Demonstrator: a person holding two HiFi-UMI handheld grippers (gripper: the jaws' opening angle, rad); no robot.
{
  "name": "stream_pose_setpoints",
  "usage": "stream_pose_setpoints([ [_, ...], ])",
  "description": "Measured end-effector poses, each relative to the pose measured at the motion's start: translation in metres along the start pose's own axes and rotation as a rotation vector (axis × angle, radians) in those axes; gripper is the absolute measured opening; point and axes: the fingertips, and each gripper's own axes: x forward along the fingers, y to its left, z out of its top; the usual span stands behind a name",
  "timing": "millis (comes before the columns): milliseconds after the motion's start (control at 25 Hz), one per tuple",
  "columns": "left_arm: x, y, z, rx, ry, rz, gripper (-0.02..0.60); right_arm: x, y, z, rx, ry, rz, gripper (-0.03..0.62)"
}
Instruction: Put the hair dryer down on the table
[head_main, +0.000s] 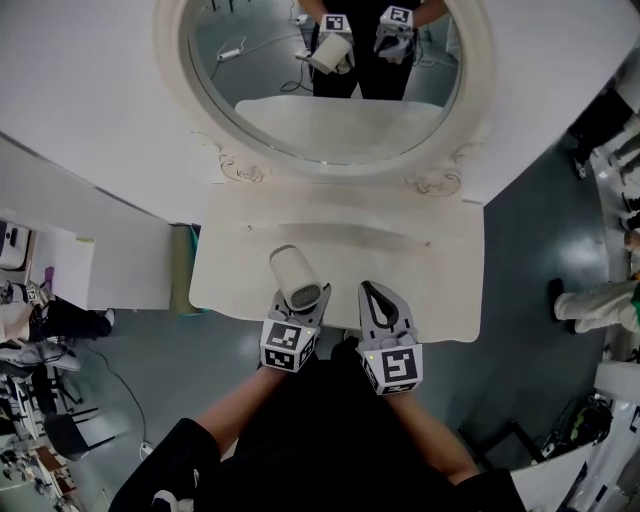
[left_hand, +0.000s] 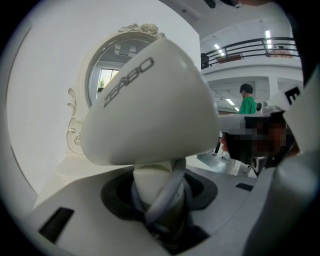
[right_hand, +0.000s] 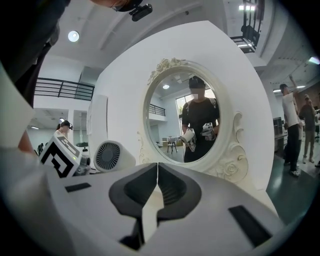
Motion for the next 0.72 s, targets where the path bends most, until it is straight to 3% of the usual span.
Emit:
stream_pose_setpoints([
  [200,0.023,0.004,-0.024,0.085,0.075,-0.012,0.181,0.009,-0.007,0.002,-0.004,-0.01,0.01,0.02],
  [400,0.042,0.01,-0.044,0.054,0.124,-0.023,0.181,0.018,-0.024,-0.009,0.017,-0.021,-0.016,0.02],
  [720,0.073,0.019,-0.083,0.14,0.238,-0.035,0.181,0.037,-0.027,-0.029,0.049,0.034,-0.008,0.02],
])
